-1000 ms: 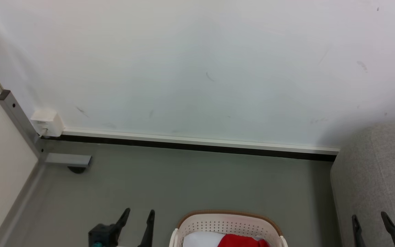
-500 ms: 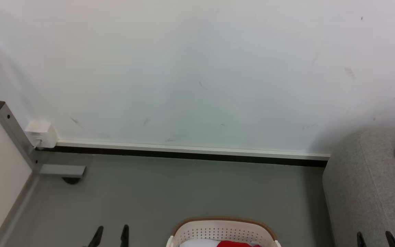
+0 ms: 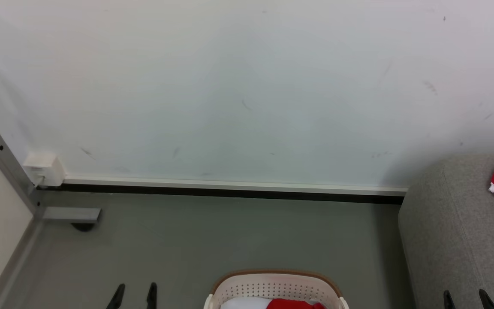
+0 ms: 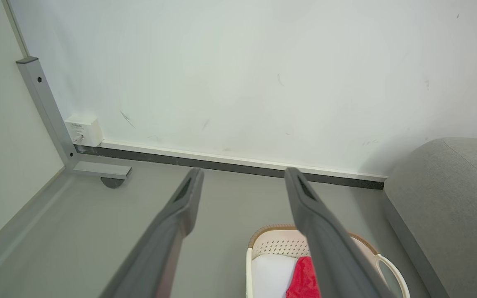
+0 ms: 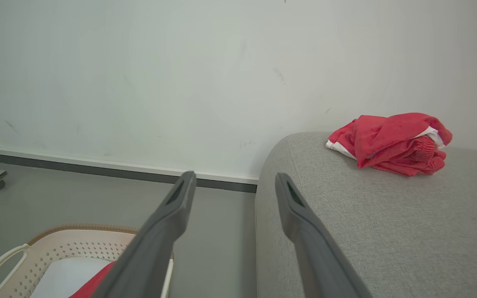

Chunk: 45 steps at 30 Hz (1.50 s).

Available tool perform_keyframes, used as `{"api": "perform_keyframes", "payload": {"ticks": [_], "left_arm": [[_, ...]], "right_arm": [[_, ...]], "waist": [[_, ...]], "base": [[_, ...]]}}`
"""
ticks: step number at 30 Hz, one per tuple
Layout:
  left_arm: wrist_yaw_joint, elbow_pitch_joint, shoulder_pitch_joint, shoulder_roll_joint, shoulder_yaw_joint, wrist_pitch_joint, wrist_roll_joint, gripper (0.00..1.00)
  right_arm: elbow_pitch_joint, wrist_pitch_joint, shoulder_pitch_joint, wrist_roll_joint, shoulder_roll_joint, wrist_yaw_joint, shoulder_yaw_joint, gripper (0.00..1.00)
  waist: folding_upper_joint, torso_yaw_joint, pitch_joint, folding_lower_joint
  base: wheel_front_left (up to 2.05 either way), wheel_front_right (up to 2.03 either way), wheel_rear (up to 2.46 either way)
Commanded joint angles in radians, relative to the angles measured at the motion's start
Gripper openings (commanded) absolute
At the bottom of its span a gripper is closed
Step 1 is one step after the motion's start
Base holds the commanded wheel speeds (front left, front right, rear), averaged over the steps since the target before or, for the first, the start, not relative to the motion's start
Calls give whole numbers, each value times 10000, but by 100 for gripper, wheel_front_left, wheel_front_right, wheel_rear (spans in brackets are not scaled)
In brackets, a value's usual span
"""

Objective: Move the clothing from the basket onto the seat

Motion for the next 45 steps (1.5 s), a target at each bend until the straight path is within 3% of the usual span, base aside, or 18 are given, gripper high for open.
{"api": "perform_keyframes", "payload": {"ticks": [1, 9, 15, 23, 31, 37, 45], "left_arm": [[-73, 6, -29, -30, 88, -23, 199, 100], [-247, -2, -476, -111, -180, -18, 445, 100], [-276, 490, -1397, -118, -1227, -18, 110, 100], [252, 2865, -3882, -109, -3396, -2, -602, 100], [966, 4938, -6316, -104, -5599, 841, -1769, 100], [1359, 5860, -7478, -103, -6915, 1710, -2791, 100], [1590, 6099, -8488, -107, -8206, 2192, -3997, 100]], "right_arm": [[-36, 9, -95, 38, 3, -29, 6, 100], [-343, 7, -469, 182, -75, -29, 34, 100], [-837, 7, -849, 361, -271, -29, 97, 100], [-1818, 7, -2072, 744, -768, -29, -65, 100], [-2760, 7, -3058, 1088, -1294, -29, -370, 100], [-3370, 9, -3464, 1187, -1545, -29, -401, 100], [-3970, 9, -3871, 1267, -1739, -29, -481, 100]], "waist": [[0, -41, 47, 0], [0, -448, 453, 0], [0, -934, 1118, 0], [0, -1575, 3042, 0], [0, -1997, 4798, 0], [0, -2064, 5927, 0], [0, -2019, 7222, 0]], "base": [[0, 0, 0], [0, 0, 0], [0, 0, 0], [0, 0, 0], [0, 0, 0], [0, 0, 0], [0, 0, 0]]}}
